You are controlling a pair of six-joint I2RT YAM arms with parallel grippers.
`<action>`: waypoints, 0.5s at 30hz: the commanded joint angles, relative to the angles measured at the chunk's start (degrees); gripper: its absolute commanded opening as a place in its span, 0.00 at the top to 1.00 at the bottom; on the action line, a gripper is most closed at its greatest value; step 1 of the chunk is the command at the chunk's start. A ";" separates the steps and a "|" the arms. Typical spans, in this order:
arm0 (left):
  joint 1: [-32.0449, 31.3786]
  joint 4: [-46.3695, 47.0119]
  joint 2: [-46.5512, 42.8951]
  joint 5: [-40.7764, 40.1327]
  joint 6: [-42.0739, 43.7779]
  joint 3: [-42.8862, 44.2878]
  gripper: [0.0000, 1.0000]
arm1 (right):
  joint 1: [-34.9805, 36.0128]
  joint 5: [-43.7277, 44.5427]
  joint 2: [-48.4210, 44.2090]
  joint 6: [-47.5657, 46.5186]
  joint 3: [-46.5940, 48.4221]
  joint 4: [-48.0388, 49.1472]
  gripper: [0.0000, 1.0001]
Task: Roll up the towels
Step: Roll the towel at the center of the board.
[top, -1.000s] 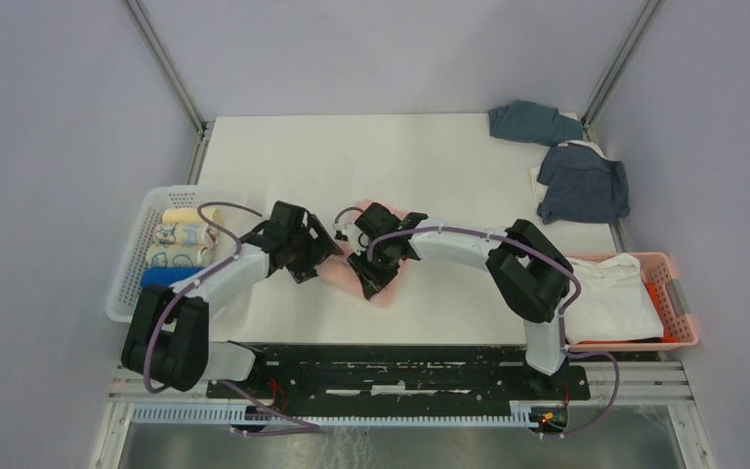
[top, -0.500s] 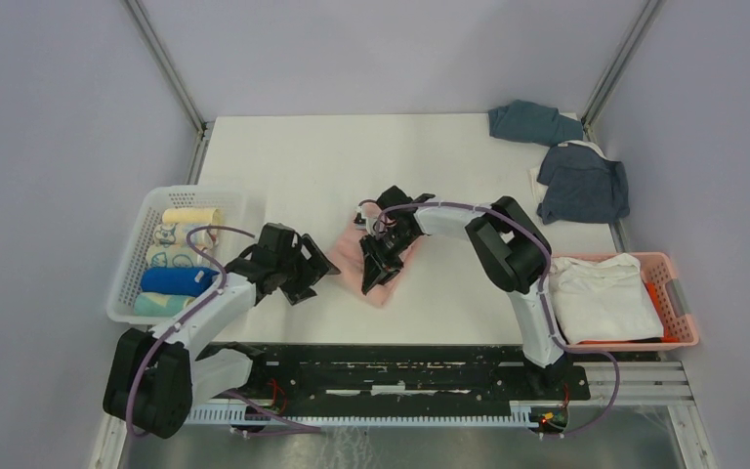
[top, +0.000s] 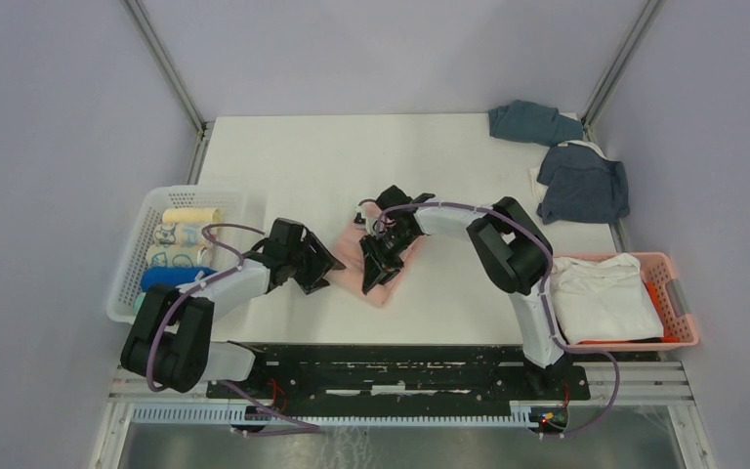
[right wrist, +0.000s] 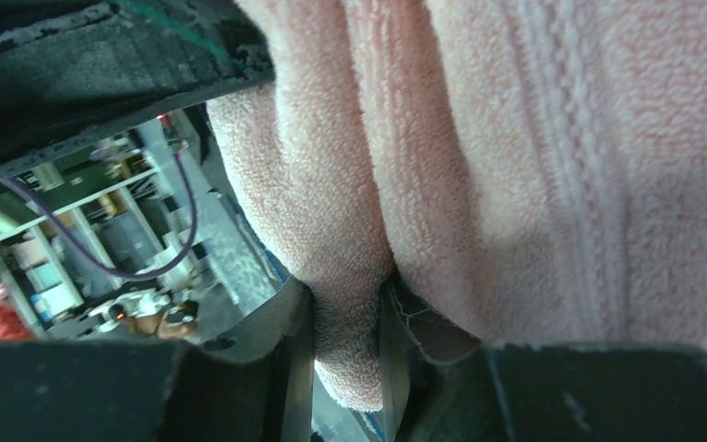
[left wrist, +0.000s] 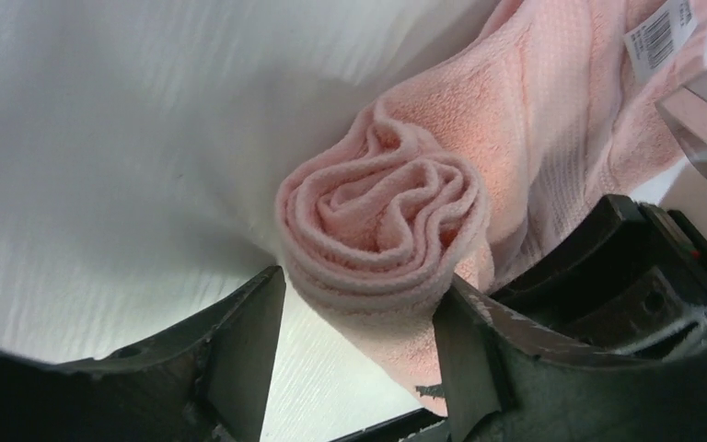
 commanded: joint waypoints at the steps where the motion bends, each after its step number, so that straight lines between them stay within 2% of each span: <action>1: -0.01 1.53 4.48 -2.73 -0.48 0.55 0.36 | 0.61 11.73 -6.71 -2.33 -2.77 1.11 0.67; 5: -0.01 -0.36 8.00 -3.89 1.34 2.13 0.38 | 3.27 21.87 -14.72 -4.66 -4.76 1.25 0.51; 9: -0.07 -1.46 10.25 -3.71 2.41 3.42 0.38 | 7.64 38.19 -22.47 -7.28 -7.48 2.80 0.39; 12: -0.31 -1.67 11.19 -3.35 2.67 4.11 0.38 | 12.08 49.13 -26.95 -10.68 -10.00 5.37 0.37; 15: -0.52 -2.42 11.79 -3.44 3.08 4.96 0.38 | 16.22 54.79 -29.92 -13.18 -12.36 9.14 0.39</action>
